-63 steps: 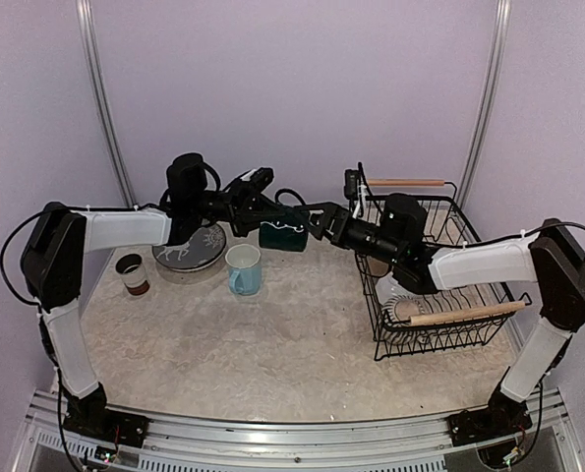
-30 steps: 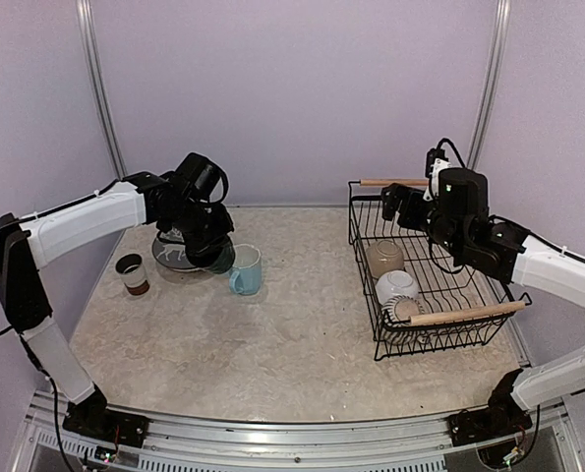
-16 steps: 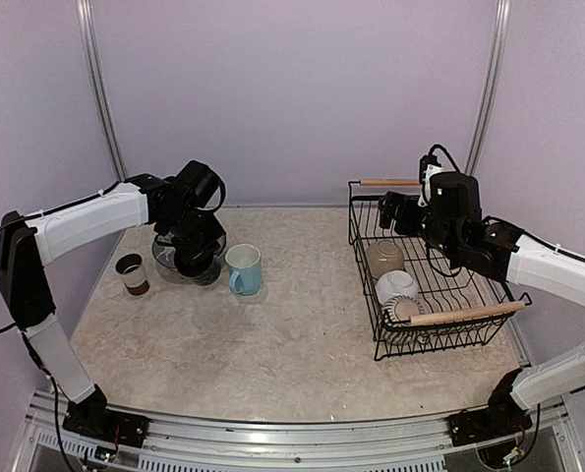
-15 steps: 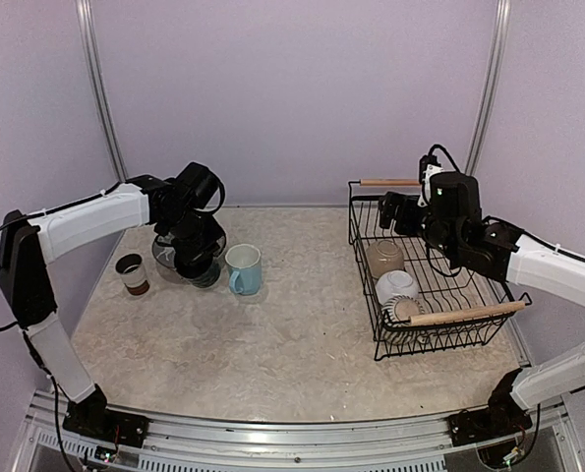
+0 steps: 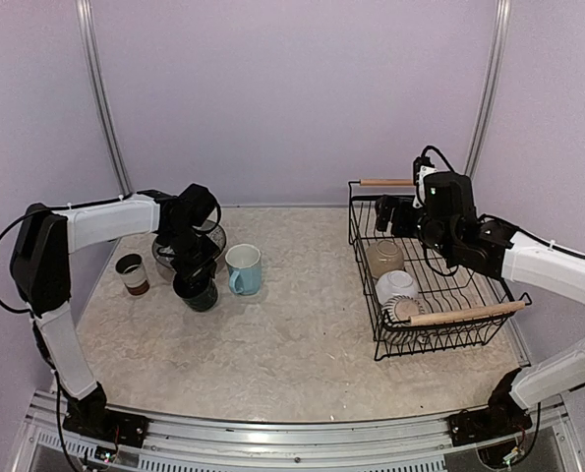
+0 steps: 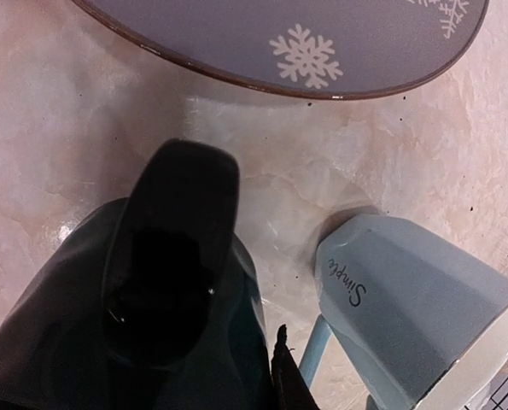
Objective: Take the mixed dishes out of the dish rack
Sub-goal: Place the cup at the center of the board.
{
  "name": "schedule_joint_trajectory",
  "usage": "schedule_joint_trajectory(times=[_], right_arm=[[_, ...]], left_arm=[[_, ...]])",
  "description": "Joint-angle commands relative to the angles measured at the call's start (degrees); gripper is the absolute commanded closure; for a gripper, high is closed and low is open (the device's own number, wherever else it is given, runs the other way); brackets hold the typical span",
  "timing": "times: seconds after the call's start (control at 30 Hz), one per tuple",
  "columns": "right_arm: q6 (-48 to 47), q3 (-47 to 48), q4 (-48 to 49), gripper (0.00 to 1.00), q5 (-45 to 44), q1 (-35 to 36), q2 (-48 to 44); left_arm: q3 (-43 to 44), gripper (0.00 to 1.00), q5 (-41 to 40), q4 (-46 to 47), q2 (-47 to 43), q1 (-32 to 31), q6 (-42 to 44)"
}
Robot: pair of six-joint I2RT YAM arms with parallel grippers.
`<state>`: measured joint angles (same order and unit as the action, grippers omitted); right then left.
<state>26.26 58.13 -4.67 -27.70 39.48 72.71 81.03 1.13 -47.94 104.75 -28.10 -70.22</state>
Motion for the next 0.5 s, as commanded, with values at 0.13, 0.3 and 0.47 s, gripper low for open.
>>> schedule_joint_trajectory(times=[0.13, 0.3, 0.47], right_arm=[[0.3, 2.9, -5.7, 0.0, 0.3, -1.0, 1.3], [1.2, 1.0, -5.8, 0.0, 0.4, -1.0, 0.1], [-0.1, 1.8, -7.7, 0.0, -1.0, -1.1, -0.2]], left_arm=[[-0.2, 0.73, 2.8, 1.3, 1.5, 0.8, -0.8], [0.4, 0.57, 2.7, 1.7, -0.9, 0.7, -0.1], [1.0, 0.4, 1.5, 2.0, -4.7, 0.9, 0.8]])
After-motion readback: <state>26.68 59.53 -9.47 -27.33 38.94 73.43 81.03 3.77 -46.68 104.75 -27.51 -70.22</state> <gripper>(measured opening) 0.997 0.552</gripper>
